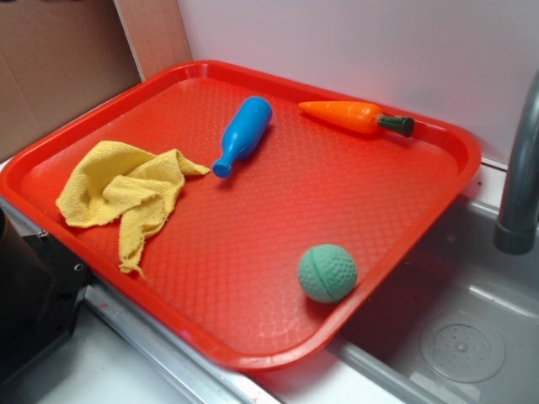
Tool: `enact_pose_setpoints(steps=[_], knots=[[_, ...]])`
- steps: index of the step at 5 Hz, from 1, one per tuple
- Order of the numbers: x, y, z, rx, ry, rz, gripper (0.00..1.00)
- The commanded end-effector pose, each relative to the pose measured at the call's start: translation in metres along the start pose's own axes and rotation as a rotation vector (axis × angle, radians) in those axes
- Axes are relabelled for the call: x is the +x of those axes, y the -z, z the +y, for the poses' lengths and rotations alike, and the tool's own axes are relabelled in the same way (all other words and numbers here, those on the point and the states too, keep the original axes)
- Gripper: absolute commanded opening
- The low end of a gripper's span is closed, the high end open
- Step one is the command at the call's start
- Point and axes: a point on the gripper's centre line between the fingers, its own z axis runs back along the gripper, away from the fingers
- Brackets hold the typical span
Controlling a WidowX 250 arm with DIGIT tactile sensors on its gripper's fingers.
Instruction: Grab the blue bottle.
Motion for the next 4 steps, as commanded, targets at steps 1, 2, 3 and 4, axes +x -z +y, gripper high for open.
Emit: enact_pose_setpoints(steps=[1, 2, 3, 4], knots=[[0.039, 0.037, 0.003, 0.02, -0.3, -0.093, 1.0], [0.054, 0.062, 0.003, 0.046, -0.315, -0.115, 1.0], [0.07, 0.095, 0.002, 0.073, -0.343, -0.131, 1.0], [0.087, 0.124, 0.0, 0.103, -0.392, -0.145, 1.0]])
